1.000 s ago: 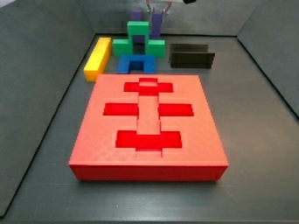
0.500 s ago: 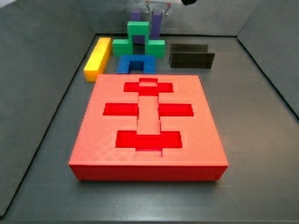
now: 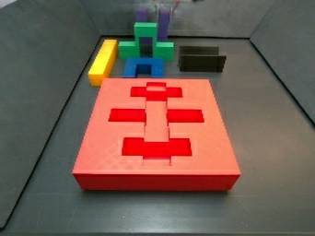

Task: Pick up the purple object. Move up. Move to above the board. Insert the purple object.
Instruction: Move up, then move to above the board.

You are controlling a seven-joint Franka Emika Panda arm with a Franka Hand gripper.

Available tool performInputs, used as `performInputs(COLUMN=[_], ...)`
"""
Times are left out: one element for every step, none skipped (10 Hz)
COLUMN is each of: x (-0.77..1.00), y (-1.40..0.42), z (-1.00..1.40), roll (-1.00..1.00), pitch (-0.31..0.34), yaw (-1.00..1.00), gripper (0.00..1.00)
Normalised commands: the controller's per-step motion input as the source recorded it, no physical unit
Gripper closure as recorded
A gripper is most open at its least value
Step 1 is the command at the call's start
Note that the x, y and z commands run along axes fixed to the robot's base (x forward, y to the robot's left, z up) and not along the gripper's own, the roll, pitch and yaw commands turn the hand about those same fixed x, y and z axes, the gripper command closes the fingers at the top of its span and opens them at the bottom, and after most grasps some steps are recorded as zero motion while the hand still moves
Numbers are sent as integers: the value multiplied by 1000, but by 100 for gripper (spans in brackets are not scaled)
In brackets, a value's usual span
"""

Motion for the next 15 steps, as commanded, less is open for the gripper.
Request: performInputs(x=[1,29,0,-30,-39,9,40,16,28,-117,-121,-128,-139,-131,-130], y=[12,11,0,-3,-2,9,15,5,2,-1400,-1400,-1400,-1400,-1400,-1400], z=[574,192,1400,1400,1400,1400,1400,630,206,137,128,130,129,128,130], roll=[16,35,0,-12,10,12,-4,0,7,-118,-107,-10,-14,-3,23], pitch=[23,12,0,36,27,27,83,99,75,85,86,18,-25,-18,-2], yaw=[15,13,0,-9,-12,2,-4,-6,-4,342,331,243,109,62,24], gripper=[100,100,100,100,100,100,100,100,100,100,100,100,100,100,100])
